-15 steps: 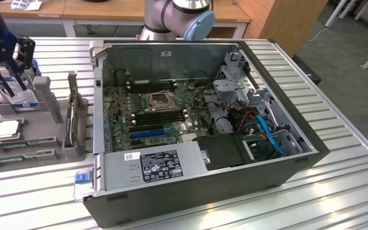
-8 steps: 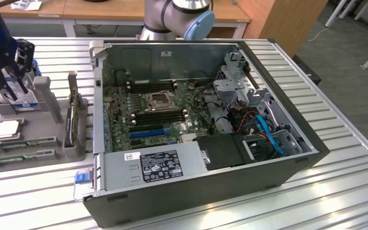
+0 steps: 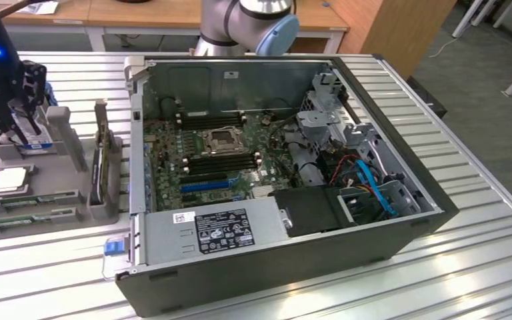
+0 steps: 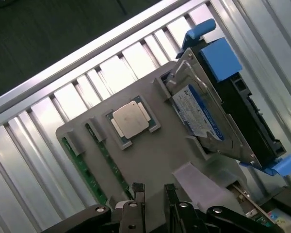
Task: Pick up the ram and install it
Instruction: 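Pick up the ram and move it above insertion slot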
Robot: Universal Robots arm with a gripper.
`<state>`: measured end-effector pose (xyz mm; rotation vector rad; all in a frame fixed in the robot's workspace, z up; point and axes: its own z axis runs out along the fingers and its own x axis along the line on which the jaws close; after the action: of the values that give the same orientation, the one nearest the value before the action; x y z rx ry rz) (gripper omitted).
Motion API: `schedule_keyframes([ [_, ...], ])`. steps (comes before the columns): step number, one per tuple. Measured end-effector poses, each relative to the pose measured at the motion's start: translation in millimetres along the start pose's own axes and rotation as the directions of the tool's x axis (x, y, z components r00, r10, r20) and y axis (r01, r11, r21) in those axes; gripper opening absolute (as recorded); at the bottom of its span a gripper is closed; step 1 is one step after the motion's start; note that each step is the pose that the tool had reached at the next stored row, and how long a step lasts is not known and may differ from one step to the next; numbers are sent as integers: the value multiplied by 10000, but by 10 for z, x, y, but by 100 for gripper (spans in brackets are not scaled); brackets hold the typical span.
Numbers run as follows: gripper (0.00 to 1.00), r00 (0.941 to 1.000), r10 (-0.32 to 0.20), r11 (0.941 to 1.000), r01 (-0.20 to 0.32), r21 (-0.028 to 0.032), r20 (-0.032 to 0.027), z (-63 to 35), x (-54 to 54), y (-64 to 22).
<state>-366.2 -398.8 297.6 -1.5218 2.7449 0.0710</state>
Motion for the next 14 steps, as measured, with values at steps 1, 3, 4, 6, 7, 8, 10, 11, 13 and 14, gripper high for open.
schedule_keyframes([
  [1, 30, 9998, -180, 9998, 180, -4, -6, 15, 0, -1],
  [3, 30, 9985, -555, 9985, 555, -14, -21, 45, 1, -2],
  [4, 30, 9973, -734, 9973, 734, -18, -26, 60, 1, -2],
  [6, 30, 9940, -1098, 9940, 1097, -29, -40, 89, 2, -3],
  [7, 30, 9918, -1276, 9918, 1276, -34, -47, 103, 3, -4],
  [8, 30, 9893, -1455, 9894, 1454, -39, -53, 117, 3, -5],
  [10, 30, 9833, -1820, 9833, 1819, -51, -66, 147, 4, -6],
  [11, 30, 9797, -2001, 9798, 2001, -56, -72, 162, 4, -6],
  [13, 30, 9719, -2353, 9719, 2352, -67, -83, 191, 5, -8],
  [14, 30, 9685, -2489, 9685, 2488, -72, -88, 198, 7, -9],
])
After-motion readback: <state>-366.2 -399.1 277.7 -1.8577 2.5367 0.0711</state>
